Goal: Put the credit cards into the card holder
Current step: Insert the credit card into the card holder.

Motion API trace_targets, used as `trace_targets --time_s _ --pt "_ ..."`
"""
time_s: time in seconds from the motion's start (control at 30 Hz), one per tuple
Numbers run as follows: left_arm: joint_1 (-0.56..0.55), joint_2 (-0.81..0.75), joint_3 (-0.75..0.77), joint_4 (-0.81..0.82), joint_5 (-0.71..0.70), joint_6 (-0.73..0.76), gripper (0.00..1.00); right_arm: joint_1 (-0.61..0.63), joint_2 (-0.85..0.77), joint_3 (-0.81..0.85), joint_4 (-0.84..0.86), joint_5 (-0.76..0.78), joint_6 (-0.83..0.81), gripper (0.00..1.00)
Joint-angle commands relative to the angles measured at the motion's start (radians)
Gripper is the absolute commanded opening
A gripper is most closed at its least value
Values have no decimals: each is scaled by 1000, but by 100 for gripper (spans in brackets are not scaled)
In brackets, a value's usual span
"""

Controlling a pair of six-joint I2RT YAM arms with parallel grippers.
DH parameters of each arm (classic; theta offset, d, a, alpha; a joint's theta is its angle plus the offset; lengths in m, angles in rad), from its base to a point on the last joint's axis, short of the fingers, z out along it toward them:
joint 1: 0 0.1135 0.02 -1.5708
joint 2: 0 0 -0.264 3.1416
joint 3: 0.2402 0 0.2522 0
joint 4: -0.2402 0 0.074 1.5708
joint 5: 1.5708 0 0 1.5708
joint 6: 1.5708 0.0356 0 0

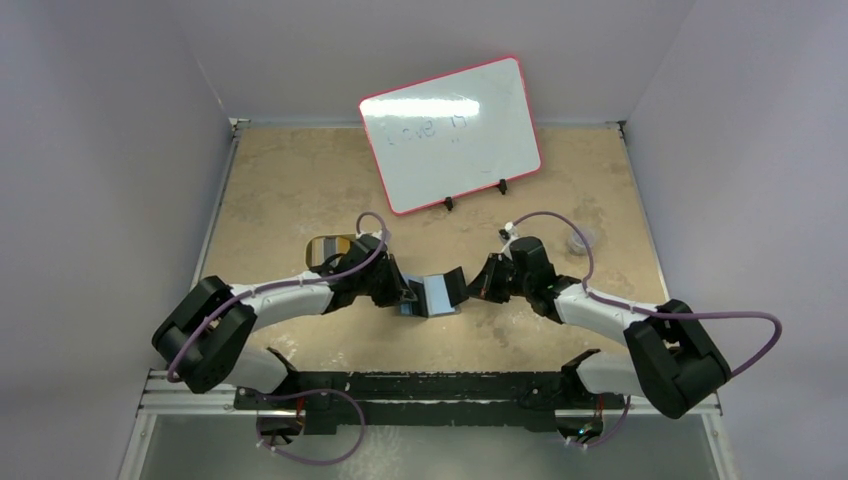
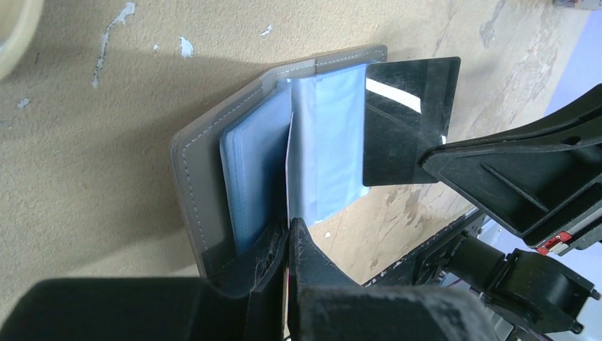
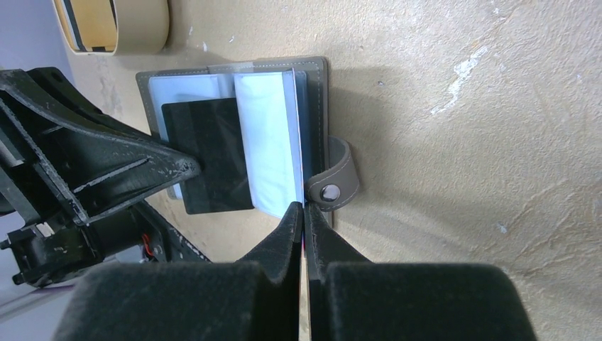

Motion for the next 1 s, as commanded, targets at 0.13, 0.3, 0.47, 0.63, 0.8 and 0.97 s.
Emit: trace_targets --time_s 0.13,0.3,0.47,0.63,0.8,0.97 --pt "-5 -28 38 -28 -24 12 0 5 0 -13 6 35 -22 0" --pt "-5 -67 81 -108 -63 17 0 6 3 -15 16 33 -12 0" --pt "-4 -55 64 -4 -14 -10 0 5 7 -19 30 32 -3 0" --pt "-4 -13 53 59 12 -11 0 6 13 -20 36 27 -2 0" --pt "-3 44 44 58 14 -9 0 6 8 -20 33 25 -2 0" --pt "-4 32 40 11 -10 -1 0 5 0 -16 24 28 -2 0"
